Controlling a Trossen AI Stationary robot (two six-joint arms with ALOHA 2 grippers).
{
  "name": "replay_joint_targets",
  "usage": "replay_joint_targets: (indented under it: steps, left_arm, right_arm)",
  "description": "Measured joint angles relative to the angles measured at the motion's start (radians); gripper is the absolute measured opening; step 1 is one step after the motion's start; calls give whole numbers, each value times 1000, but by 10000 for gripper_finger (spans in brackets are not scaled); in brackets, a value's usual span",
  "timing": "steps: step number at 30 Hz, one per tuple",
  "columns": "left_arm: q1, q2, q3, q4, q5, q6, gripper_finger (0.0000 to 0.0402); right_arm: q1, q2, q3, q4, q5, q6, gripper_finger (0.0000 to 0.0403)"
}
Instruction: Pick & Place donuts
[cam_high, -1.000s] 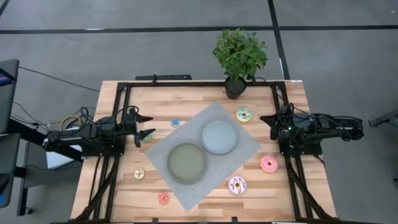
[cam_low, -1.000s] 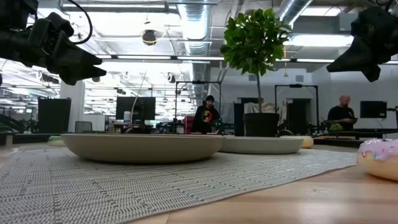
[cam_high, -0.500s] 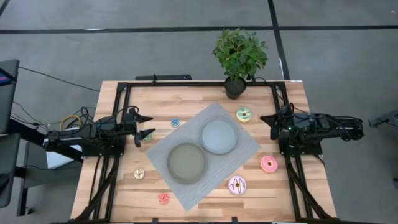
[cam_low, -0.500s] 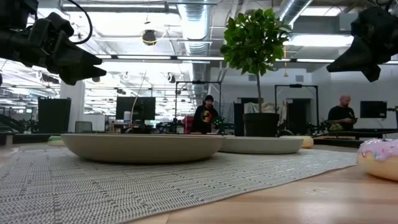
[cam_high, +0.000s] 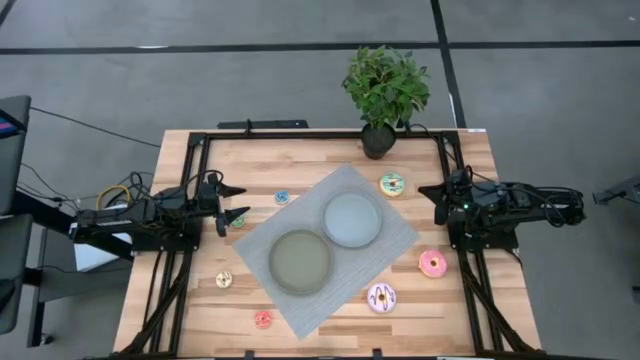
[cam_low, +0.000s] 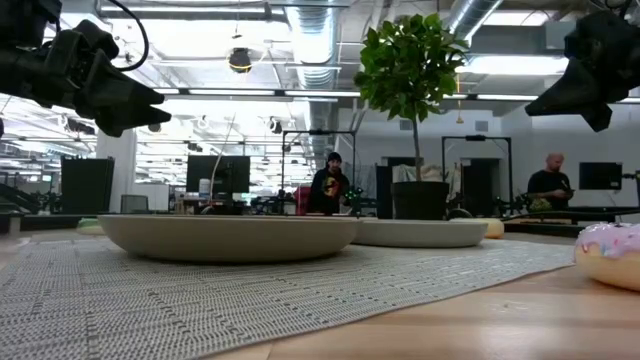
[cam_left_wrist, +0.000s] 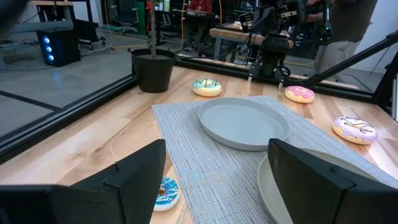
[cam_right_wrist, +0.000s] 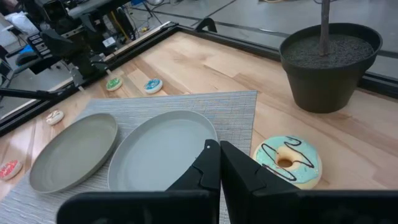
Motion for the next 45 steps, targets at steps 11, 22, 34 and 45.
replay_joint_targets:
  steps: [11, 22, 34, 45]
  left_arm:
    - [0, 0, 0, 0, 0, 0, 277]
    - [0, 0, 0, 1, 0, -6, 277]
    - [0, 0, 0, 0, -26, 24, 277]
    - [0, 0, 0, 0, -36, 26, 277]
  right_arm:
    - [0, 0, 0, 0, 0, 0, 1]
    - [-1, 0, 0, 17, 1, 144, 1]
    - [-1, 0, 0, 20, 2, 147, 1]
    - [-15, 0, 0, 231, 4, 118, 1]
